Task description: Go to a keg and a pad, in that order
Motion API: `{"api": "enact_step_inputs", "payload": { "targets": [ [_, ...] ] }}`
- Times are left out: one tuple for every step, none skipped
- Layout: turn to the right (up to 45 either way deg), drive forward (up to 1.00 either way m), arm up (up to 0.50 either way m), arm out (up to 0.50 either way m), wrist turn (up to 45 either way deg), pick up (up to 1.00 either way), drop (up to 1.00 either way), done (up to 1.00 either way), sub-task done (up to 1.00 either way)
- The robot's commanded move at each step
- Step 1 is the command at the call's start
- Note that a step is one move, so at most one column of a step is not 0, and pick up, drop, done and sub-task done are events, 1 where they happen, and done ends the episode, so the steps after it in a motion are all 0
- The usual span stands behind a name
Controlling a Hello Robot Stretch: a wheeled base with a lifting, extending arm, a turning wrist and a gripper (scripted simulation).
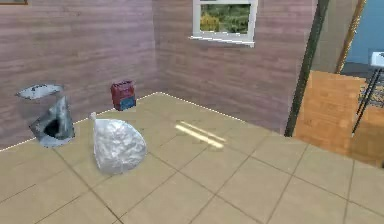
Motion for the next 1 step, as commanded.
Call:
{"api": "enact_step_inputs", "payload": {
  "targets": [
    [33.0, 0.0, 0.0, 0.0, 0.0, 0.0, 0.0, 0.0, 0.0]
  ]
}}
